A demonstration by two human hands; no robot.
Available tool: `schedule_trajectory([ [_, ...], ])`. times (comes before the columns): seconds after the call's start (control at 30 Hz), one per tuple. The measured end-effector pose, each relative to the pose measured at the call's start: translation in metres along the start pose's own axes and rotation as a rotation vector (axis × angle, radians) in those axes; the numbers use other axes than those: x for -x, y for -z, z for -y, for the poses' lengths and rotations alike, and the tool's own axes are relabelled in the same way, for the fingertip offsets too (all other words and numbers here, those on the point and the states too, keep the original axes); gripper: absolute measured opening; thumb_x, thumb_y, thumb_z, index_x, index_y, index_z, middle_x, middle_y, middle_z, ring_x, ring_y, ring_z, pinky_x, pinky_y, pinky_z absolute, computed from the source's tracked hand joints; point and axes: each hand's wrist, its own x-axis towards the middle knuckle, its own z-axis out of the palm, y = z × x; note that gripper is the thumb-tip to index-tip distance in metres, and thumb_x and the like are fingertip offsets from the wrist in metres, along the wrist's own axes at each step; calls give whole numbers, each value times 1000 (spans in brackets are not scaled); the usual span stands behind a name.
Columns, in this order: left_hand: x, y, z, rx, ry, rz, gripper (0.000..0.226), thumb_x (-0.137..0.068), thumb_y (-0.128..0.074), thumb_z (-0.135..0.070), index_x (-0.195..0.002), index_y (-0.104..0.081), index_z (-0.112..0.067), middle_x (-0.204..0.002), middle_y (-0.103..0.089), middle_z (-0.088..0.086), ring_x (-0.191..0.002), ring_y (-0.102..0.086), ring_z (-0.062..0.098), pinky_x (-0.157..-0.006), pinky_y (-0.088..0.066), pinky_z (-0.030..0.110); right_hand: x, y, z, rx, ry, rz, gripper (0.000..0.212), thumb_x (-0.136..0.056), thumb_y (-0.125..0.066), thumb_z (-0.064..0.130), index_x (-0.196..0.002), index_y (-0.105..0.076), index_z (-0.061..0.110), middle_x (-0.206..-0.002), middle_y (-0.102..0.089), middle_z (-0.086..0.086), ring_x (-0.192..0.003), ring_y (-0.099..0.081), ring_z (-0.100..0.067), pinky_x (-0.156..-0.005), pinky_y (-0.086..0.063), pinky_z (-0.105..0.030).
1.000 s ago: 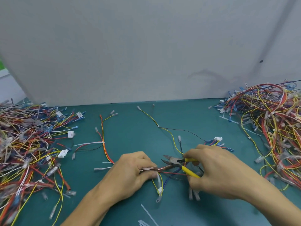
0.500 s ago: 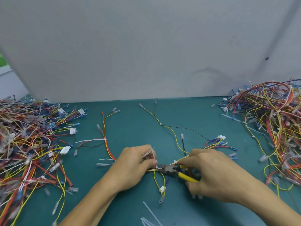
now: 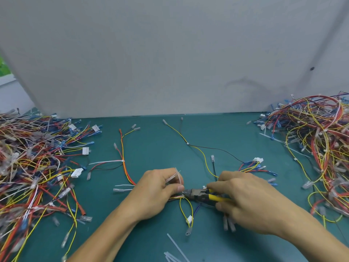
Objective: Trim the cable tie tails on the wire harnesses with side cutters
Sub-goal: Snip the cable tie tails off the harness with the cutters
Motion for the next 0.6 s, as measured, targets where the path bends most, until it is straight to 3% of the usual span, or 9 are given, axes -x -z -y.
schedule_trajectory([
  [0.2, 0, 0, 0, 0, 4, -2, 14, -86, -67, -21, -73, -63, -24, -62, -59, -14, -58, -47, 3, -57, -38, 15, 2, -4, -1, 75, 73, -52, 18, -96, -37, 46, -98, -43, 29, -101, -43, 11, -94, -43, -21, -82, -39, -37],
  [0.3, 0, 0, 0, 2, 15, -5, 14, -86, -67, -21, -73, -63, -24, -62, -60, -14, -58, -47, 3, -57, -38, 14, -2, -9, -3, 169, 133, -115, 34, -98, -26, 56, -104, -46, 29, -104, -44, 8, -94, -44, -23, -78, -35, -33],
  [0.4, 0, -1, 0, 16, 25, -3, 14, -86, -67, -21, -73, -63, -23, -62, -60, -14, -56, -46, 3, -56, -37, 14, -6, -9, -3, 213, 146, -147, 47, -96, -25, 59, -102, -54, 22, -98, -51, 2, -89, -51, -26, -74, -42, -36],
  [0.5, 1, -1, 0, 11, 25, -7, 15, -86, -67, -22, -72, -63, -24, -62, -60, -13, -57, -46, 4, -56, -37, 15, -7, -13, -5, 286, 151, -229, 46, -90, -32, 53, -75, -60, 20, -69, -54, 4, -59, -55, -23, -46, -45, -31],
  [0.6, 1, -1, -1, 17, 23, -8, 13, -86, -67, -22, -74, -63, -23, -65, -62, -10, -57, -46, 5, -57, -37, 16, -6, -15, -2, 300, 153, -272, 37, -85, -50, 54, -65, -58, 24, -58, -51, 8, -47, -53, -19, -38, -35, -25],
])
